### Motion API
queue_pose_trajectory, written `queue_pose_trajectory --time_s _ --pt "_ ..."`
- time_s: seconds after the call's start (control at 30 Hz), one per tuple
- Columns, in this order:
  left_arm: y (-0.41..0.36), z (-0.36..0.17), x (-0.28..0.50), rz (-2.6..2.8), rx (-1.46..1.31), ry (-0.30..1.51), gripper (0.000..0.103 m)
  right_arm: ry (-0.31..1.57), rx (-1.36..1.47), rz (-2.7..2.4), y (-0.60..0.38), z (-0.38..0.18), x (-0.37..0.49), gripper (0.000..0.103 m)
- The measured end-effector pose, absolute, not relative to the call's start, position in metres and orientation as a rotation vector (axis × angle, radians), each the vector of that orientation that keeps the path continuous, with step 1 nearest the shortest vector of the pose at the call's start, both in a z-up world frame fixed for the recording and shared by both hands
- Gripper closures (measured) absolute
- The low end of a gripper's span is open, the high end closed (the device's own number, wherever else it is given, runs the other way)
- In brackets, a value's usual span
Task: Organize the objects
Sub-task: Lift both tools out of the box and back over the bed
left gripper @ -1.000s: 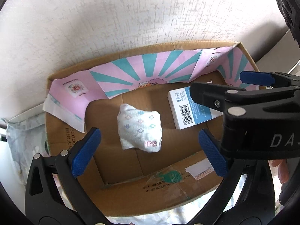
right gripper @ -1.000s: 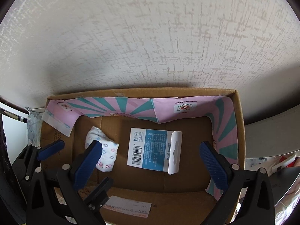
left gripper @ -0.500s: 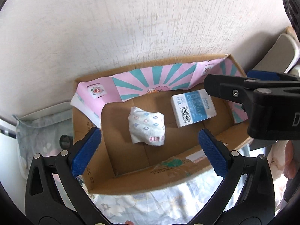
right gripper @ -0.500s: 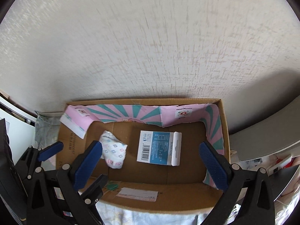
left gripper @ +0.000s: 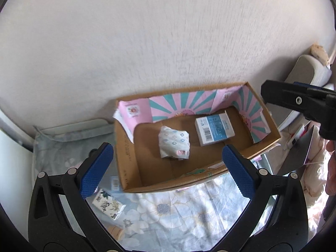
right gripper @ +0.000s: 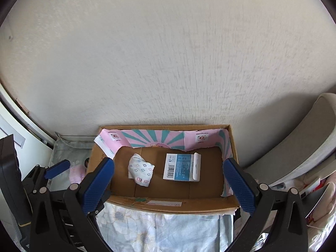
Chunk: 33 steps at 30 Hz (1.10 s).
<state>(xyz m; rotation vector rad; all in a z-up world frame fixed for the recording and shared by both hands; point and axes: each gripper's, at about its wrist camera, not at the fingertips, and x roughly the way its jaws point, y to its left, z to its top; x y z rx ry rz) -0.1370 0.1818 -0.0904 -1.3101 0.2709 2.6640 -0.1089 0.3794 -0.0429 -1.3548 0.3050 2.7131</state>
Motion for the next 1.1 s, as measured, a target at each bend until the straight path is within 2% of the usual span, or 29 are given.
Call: queue_pose_trajectory --time_s 0.27,0.67,0.7,1.1 --pt "0.17 -0.07 -0.105 2.726 -1.223 0.245 0.0 0.201 -1.261 2.705 0.36 -0.03 -0.082 0.0" --pt "0.145 -0.048 -0.061 2.776 -1.129 0.171 0.0 0.229 -1.103 2.761 0.346 -0.022 -0.028 0.0" --pt "0.146 -0.048 -0.057 2.709 -1.123 0.06 0.0 0.232 -1.092 2.758 0.345 -0.023 -0.023 0.0" --pt "0.131 -0.062 -0.018 2.685 -1.114 0.048 0.0 0.244 -1.006 2.752 0.329 -0.031 0.02 0.0"
